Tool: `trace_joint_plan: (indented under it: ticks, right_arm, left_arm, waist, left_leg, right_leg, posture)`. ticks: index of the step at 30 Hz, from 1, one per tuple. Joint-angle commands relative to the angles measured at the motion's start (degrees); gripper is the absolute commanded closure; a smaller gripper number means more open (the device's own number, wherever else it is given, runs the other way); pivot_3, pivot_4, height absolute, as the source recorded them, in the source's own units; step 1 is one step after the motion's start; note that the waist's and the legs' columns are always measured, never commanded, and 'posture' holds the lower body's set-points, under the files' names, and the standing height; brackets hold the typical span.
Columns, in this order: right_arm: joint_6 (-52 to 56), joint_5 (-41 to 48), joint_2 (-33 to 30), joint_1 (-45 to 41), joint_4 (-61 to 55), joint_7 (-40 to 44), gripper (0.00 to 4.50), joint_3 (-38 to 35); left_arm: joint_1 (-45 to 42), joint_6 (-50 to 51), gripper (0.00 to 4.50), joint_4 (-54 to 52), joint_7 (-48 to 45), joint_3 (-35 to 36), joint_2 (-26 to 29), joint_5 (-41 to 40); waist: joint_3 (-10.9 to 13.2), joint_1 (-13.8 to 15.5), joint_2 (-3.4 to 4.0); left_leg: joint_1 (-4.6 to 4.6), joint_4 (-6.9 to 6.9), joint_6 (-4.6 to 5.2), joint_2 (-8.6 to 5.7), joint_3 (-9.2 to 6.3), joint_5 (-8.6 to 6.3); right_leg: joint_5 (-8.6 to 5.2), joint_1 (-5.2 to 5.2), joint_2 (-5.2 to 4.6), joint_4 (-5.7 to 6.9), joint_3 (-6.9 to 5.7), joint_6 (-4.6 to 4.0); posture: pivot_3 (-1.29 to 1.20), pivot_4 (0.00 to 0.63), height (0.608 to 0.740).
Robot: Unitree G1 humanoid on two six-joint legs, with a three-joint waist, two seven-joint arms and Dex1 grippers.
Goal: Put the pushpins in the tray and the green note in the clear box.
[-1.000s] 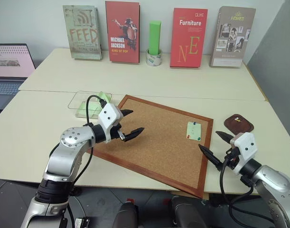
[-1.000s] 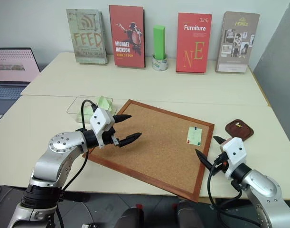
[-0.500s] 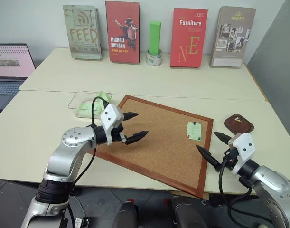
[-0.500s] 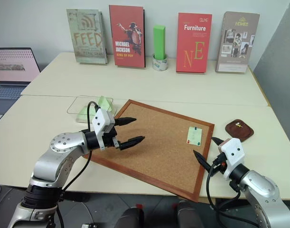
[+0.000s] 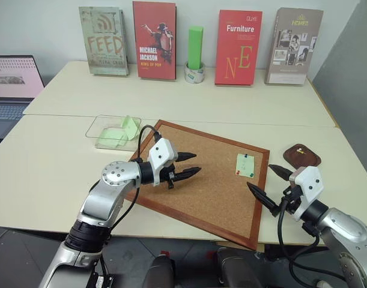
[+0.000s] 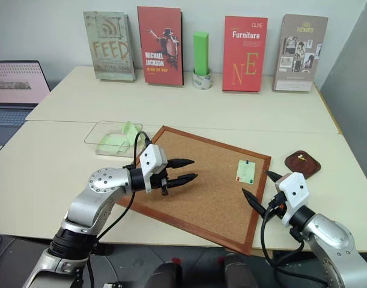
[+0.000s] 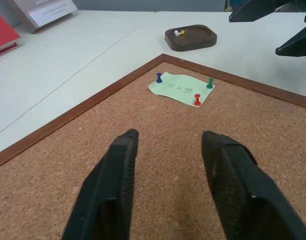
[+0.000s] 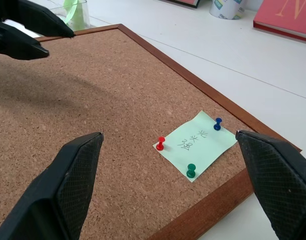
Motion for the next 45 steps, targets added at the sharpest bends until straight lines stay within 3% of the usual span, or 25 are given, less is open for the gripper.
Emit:
trace_joint_plan:
  ticks: [1,8,16,22,30,38,45]
  right_arm:
    - [-0.35,0.68,0.19,-0.91,-1.47,-0.07,0.00,0.10]
    - [-0.53,0.24,0.10,-3.19,0.55,0.24,0.00,0.78]
    - [-0.43,-1.33,0.16,-9.57,6.35,-0.68,0.00,1.67]
    - [3.62,-4.50,-0.10,-18.91,16.32,-3.21,0.00,3.42]
    - [2.00,-8.05,-0.79,-26.66,27.87,-0.94,0.00,6.40]
    - [0.15,-8.68,1.21,-28.85,32.48,-0.57,0.00,7.02]
    - [-1.56,-9.80,2.78,-30.91,36.18,-0.22,1.29,7.57]
  left_arm:
    - [-1.38,-2.13,3.21,1.18,0.10,-1.13,-1.90,0.66]
    - [-1.36,-4.53,4.48,3.72,0.38,-2.33,-4.60,2.13]
    - [-1.86,-8.43,4.48,10.56,2.63,-3.64,-8.04,5.41]
    - [-0.41,-12.85,4.48,16.40,3.14,-5.00,-10.00,8.05]
    - [1.53,-13.56,4.48,16.37,3.35,-5.41,-9.61,9.71]
    - [2.95,-12.21,4.48,14.05,3.90,-5.64,-9.52,9.73]
    - [3.26,-11.35,4.50,13.47,4.22,-5.78,-9.78,9.79]
  waist:
    - [0.00,0.00,0.00]
    - [0.00,0.00,0.00]
    - [0.00,-0.01,0.00]
    - [0.00,-0.05,0.00]
    - [-0.03,-0.07,0.04]
    - [-0.04,-0.14,0.06]
    - [-0.04,-0.15,0.07]
  left_leg:
    - [0.00,0.00,0.00,0.00,0.00,0.00]
    - [0.00,0.02,0.00,-0.01,0.00,0.00]
    - [0.00,0.02,0.00,-0.02,0.00,0.00]
    - [0.02,0.04,0.00,-0.05,0.00,0.00]
    - [0.01,-0.02,0.01,-0.05,-0.01,0.00]
    - [0.05,-0.02,0.01,-0.04,-0.01,0.00]
    - [0.06,-0.01,0.01,-0.04,-0.01,0.00]
  right_leg:
    - [0.00,0.00,0.00,0.00,0.00,0.00]
    - [0.00,0.00,0.00,0.01,0.00,0.01]
    - [0.01,0.01,0.00,0.01,0.01,0.01]
    - [0.02,0.02,0.01,0.02,0.02,0.04]
    - [0.20,0.03,0.00,0.01,0.01,0.33]
    - [0.20,0.05,0.01,0.03,0.02,0.34]
    - [0.20,0.06,0.01,0.03,0.01,0.34]
  posture:
    - [0.00,0.150,0.740]
    - [0.00,0.150,0.740]
    - [0.00,0.150,0.740]
    - [0.00,0.150,0.740]
    - [0.00,0.150,0.740]
    - [0.00,0.150,0.740]
    - [0.00,0.150,0.740]
